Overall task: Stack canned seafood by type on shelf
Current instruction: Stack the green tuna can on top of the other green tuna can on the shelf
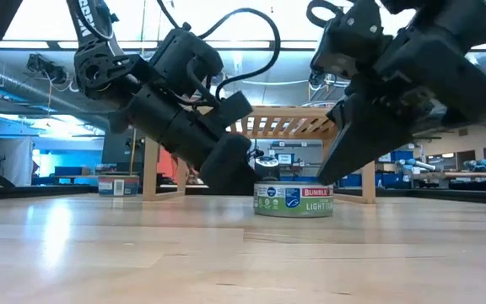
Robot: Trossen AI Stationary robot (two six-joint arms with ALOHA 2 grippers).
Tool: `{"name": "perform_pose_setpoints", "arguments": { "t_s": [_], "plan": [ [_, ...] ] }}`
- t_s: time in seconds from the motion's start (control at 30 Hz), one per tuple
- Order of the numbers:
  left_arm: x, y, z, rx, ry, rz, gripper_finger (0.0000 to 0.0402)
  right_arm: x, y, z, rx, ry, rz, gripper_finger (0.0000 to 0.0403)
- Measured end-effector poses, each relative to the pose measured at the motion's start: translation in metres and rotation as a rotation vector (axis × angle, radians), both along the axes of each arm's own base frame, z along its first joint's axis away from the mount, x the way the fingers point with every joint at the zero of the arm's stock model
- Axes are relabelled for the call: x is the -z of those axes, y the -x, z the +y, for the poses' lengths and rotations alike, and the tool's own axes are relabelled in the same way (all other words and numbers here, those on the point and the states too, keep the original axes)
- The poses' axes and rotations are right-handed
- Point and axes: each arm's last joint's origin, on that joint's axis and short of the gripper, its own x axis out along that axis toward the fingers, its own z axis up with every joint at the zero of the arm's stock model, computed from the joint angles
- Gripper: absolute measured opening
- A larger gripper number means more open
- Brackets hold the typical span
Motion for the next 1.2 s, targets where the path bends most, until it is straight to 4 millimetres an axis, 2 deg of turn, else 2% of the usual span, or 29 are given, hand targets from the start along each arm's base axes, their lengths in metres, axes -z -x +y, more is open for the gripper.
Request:
{"name": "perform_pose_setpoints", "arguments": {
  "t_s": [0.47,0.77,1.03,1.2],
  "plan": [
    [0.0,0.0,-0.006,0.025,-0.01,0.006,0.0003,-0.001,-0.005,-0.009,0.003,0.022,-0.016,0.0009],
    [0.001,0.0,-0.006,0.026,-0.012,0.019,0.0003,-0.002,-0.006,-0.012,0.055,0.108,-0.045,0.0009],
    [0.002,0.001,-0.006,0.026,-0.013,0.029,0.0003,-0.005,-0.009,-0.011,0.047,0.1,-0.087,0.0009],
    [0.002,0.001,-0.006,0.027,-0.013,0.029,0.0003,-0.006,-0.004,-0.003,0.013,0.097,-0.078,0.0009]
  ]
}}
